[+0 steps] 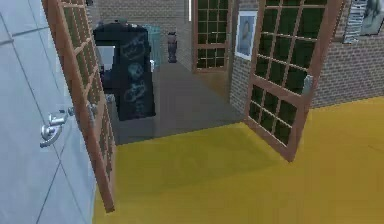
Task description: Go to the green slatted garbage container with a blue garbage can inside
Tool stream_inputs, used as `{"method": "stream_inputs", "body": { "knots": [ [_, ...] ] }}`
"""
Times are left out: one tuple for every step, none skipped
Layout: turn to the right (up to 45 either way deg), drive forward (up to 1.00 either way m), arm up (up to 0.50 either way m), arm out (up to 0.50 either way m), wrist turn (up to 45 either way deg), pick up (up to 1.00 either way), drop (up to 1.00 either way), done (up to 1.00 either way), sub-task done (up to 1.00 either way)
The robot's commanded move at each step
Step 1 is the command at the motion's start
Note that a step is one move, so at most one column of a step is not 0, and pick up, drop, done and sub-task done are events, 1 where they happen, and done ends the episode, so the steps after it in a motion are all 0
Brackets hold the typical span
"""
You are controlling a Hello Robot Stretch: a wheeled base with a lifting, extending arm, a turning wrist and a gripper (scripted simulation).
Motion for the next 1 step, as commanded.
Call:
{"method": "stream_inputs", "body": {
  "knots": [
    [0.0, 1.00, 0.00, 0.00, 0.0, 0.00, 0.00, 0.00, 0.00]
  ]
}}
